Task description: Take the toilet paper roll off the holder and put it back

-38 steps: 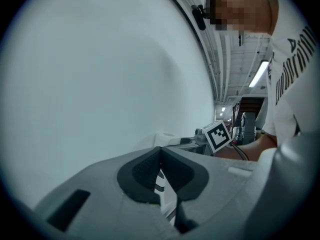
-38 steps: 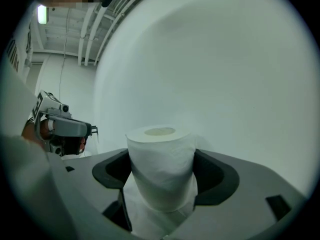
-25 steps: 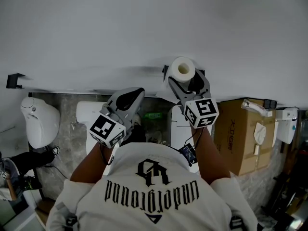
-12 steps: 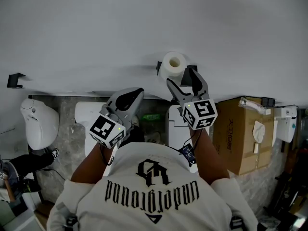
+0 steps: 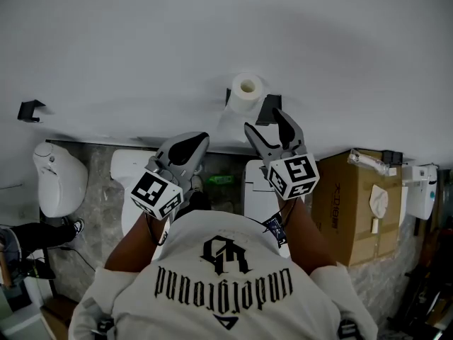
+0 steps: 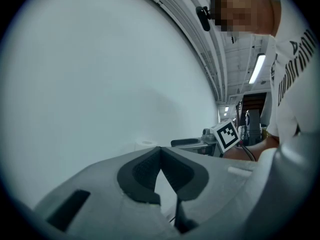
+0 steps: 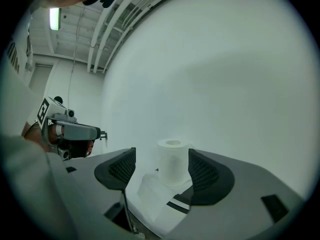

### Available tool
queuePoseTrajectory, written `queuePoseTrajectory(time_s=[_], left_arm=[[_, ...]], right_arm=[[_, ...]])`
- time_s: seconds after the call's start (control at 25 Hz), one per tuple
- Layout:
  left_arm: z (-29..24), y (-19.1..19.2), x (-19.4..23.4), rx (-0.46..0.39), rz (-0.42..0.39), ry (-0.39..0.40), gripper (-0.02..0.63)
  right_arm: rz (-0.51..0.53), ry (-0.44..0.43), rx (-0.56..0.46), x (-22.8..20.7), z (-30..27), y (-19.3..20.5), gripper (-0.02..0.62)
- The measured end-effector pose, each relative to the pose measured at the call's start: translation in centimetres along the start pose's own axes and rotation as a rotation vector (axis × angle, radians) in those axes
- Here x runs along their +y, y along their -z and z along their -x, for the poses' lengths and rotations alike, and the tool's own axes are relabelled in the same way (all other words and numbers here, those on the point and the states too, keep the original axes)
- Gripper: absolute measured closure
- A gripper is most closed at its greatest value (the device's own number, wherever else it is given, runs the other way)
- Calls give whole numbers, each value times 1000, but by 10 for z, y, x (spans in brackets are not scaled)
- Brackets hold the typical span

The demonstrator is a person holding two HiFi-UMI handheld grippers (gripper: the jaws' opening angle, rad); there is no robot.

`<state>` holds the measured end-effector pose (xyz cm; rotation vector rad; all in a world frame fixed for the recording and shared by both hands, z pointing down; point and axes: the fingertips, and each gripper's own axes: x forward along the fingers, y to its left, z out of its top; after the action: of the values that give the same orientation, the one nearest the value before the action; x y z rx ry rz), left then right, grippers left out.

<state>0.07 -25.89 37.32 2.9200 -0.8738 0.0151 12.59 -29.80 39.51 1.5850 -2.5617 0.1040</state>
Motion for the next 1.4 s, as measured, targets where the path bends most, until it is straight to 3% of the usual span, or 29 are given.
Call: queuePoseTrajectory(time_s=[0.16, 0.28, 0.76, 1.0, 1.4], left_arm=[[11, -5, -9, -4, -14, -32, 594], [18, -6, -16, -3, -23, -50, 594], [55, -11, -25, 4, -58, -66, 594], [82, -17, -32, -12, -65, -38, 594], [155, -15, -50, -8, -71, 3, 594]], right_arm=[[13, -33, -21, 8, 16, -6, 270], [8, -60, -48, 14, 25, -12, 382], [50, -156, -79, 58, 44, -22, 532], [91, -148, -95, 87, 58, -29, 574], [100, -131, -103, 162, 88, -32, 581]])
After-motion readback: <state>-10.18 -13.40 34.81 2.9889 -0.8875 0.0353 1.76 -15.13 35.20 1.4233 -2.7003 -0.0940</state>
